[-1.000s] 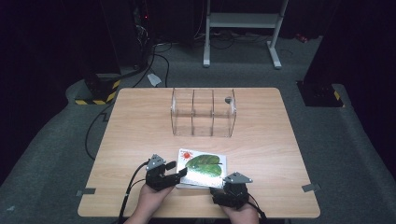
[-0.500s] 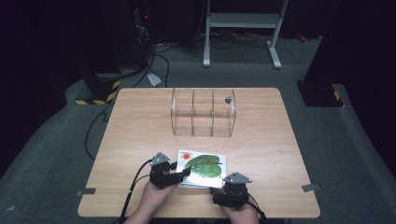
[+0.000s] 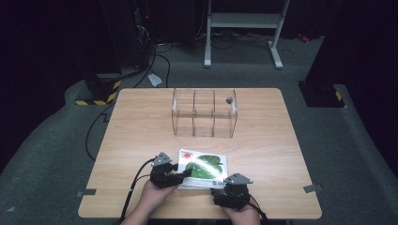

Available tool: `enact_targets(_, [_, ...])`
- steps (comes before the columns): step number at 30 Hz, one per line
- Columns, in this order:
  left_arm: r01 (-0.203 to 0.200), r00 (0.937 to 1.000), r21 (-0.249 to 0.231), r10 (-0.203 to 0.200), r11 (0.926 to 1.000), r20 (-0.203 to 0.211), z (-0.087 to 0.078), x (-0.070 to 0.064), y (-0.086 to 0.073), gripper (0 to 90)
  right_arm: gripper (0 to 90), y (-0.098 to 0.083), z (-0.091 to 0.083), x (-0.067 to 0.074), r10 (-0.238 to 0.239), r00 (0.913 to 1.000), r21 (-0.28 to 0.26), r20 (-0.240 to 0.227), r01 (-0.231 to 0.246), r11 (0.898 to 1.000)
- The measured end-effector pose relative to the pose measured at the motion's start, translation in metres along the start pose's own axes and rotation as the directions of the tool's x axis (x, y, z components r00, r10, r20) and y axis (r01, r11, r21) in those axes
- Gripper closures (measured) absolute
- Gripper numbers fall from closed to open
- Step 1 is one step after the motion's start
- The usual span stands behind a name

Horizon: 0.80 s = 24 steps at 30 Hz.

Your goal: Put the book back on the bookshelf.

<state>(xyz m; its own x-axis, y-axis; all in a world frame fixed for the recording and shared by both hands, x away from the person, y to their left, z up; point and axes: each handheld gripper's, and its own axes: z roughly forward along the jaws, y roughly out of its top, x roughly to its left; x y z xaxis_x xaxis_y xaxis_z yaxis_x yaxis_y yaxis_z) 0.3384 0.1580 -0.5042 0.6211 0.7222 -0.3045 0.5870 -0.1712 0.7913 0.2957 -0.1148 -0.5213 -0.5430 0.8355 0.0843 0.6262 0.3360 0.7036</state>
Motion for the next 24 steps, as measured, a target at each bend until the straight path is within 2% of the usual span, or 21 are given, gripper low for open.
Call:
enact_targets(1, [-0.001, 1.0000, 0.003, 0.001, 1.0000, 0.001, 0.000, 0.000, 0.000, 50.9, 21.5, 0.000, 0.000, 0.000, -0.011, 0.9999, 0.001, 0.003, 0.011, 1.000])
enact_targets(4, [-0.037, 0.9993, 0.008, 0.037, 0.9993, 0.001, -0.002, 0.000, -0.001, 52.8, 21.5, 0.000, 0.000, 0.002, -0.020, 0.9997, 0.007, 0.010, 0.020, 1.000])
enact_targets(7, [-0.040, 0.9992, 0.006, 0.040, 0.9992, 0.001, -0.002, 0.000, -0.002, 53.2, 21.5, 0.000, 0.000, 0.001, -0.031, 0.9995, 0.008, 0.007, 0.031, 0.999])
enact_targets(13, [-0.048, 0.9988, 0.003, 0.048, 0.9988, -0.009, -0.002, 0.000, -0.003, 55.4, 23.4, -0.002, -0.003, -0.001, -0.016, 0.9997, 0.008, -0.021, 0.017, 1.000])
enact_targets(16, [-0.052, 0.9986, -0.005, 0.052, 0.9986, -0.014, -0.001, 0.000, -0.004, 55.5, 27.3, -0.003, -0.006, -0.007, 0.029, 0.9983, -0.005, -0.050, -0.029, 1.000])
enact_targets(22, [-0.073, 0.9969, -0.008, 0.073, 0.9973, -0.027, 0.000, -0.001, -0.006, 55.8, 26.2, -0.003, -0.007, -0.008, 0.033, 0.9986, -0.008, -0.042, -0.033, 0.999])
enact_targets(24, [-0.085, 0.9958, -0.007, 0.084, 0.9964, -0.036, 0.001, -0.002, -0.007, 56.4, 28.8, -0.003, -0.008, -0.009, 0.035, 0.9986, -0.019, -0.039, -0.036, 0.999])
